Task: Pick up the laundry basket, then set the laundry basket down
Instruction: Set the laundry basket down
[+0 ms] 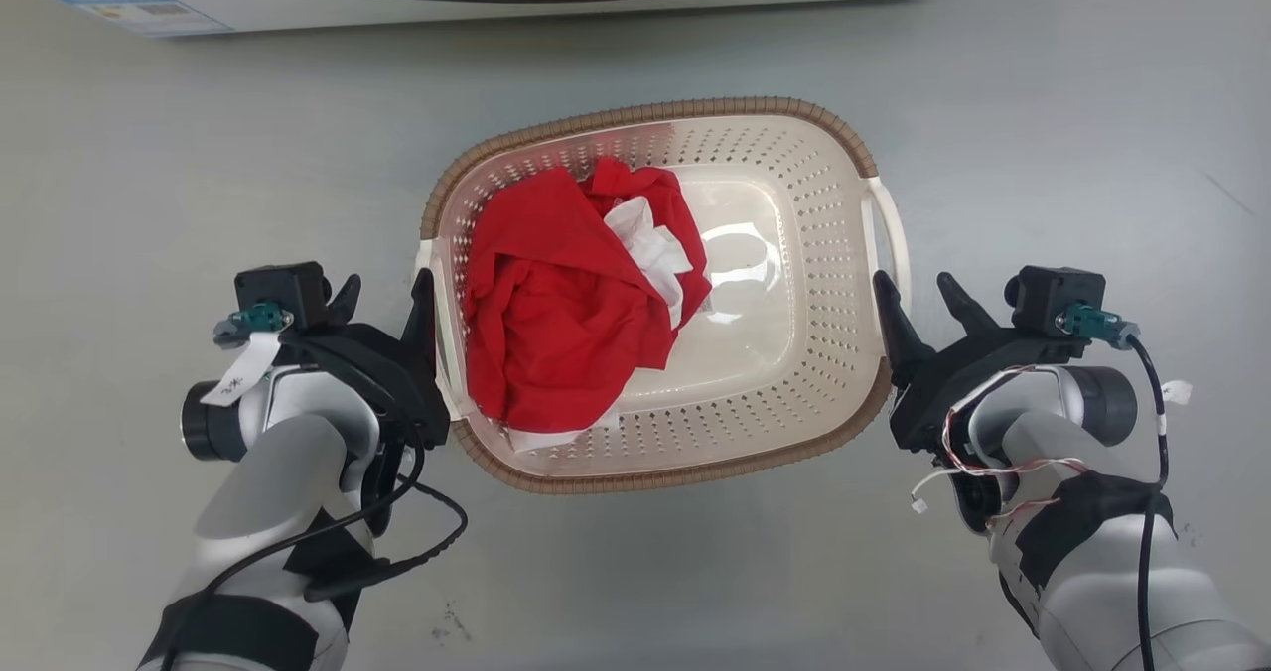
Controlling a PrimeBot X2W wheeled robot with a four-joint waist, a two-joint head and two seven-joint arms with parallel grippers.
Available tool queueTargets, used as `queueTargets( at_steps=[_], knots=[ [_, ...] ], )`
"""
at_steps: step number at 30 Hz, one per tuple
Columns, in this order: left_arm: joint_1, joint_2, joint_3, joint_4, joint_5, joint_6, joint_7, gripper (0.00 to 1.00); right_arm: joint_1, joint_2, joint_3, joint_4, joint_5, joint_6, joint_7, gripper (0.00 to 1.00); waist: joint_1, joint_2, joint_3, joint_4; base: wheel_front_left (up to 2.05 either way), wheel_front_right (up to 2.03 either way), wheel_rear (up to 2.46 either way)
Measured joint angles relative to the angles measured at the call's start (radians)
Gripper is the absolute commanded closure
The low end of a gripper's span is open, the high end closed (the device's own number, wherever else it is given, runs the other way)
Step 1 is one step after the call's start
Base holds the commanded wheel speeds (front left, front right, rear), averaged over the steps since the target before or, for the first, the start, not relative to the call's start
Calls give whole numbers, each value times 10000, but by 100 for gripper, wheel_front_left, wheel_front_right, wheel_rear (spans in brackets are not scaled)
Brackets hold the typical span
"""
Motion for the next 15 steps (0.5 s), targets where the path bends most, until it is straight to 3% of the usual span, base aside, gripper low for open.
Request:
queueTargets(
  at_steps=[15],
  knots=[
    [1060, 31, -207, 104, 19, -92, -203, 0, 1207, -10, 65, 215, 176, 59, -40, 0, -1, -1, -1776, 77, 0, 0, 0]
  ],
)
